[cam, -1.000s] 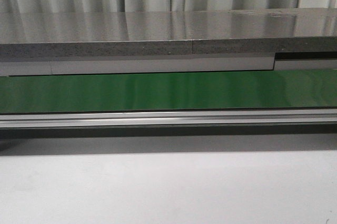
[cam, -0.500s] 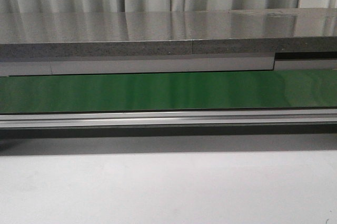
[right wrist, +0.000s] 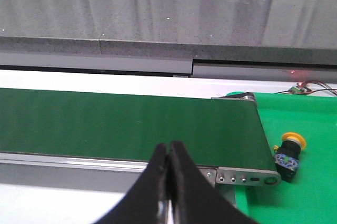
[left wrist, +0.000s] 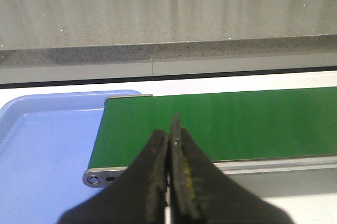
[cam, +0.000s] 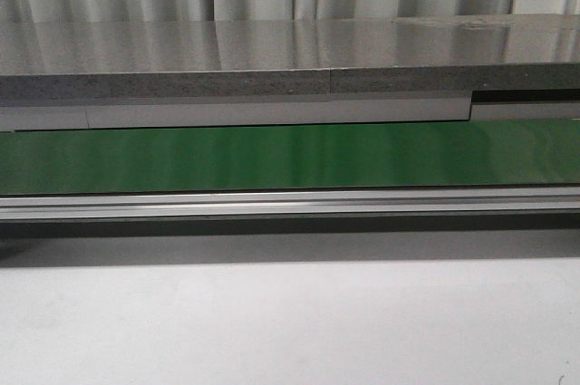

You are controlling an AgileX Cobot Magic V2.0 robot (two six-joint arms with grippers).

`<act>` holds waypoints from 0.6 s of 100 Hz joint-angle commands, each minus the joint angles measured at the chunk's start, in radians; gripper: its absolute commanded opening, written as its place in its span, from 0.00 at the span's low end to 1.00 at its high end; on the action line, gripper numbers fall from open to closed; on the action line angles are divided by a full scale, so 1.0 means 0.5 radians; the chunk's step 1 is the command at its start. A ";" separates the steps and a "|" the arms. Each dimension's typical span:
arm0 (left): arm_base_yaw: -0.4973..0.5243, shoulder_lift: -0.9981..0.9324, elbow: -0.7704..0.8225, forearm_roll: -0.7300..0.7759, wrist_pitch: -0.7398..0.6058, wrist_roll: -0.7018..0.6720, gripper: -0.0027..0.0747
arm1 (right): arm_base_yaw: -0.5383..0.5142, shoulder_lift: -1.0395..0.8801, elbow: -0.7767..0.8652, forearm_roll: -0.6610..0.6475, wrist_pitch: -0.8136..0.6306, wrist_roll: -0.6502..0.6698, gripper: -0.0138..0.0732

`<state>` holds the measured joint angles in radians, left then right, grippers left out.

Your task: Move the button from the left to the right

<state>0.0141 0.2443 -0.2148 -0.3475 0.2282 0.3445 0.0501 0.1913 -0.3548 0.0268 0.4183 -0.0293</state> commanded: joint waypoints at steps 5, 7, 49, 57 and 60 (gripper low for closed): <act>-0.015 0.030 -0.055 -0.018 -0.130 -0.005 0.01 | 0.003 -0.047 0.082 0.015 -0.295 0.022 0.08; -0.015 0.030 -0.055 -0.018 -0.130 -0.005 0.01 | 0.003 -0.066 0.109 0.015 -0.310 0.022 0.08; -0.015 0.030 -0.055 -0.018 -0.130 -0.005 0.01 | 0.007 -0.442 0.575 0.012 -0.463 0.025 0.08; -0.015 0.030 -0.055 -0.018 -0.130 -0.005 0.01 | 0.007 -0.444 0.608 0.012 -0.496 0.027 0.08; -0.015 0.030 -0.055 -0.018 -0.130 -0.005 0.01 | 0.007 -0.444 0.617 0.012 -0.516 0.027 0.08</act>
<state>0.0141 0.2443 -0.2148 -0.3475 0.2282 0.3445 0.0501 -0.0099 -0.0327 0.0268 0.2752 -0.0186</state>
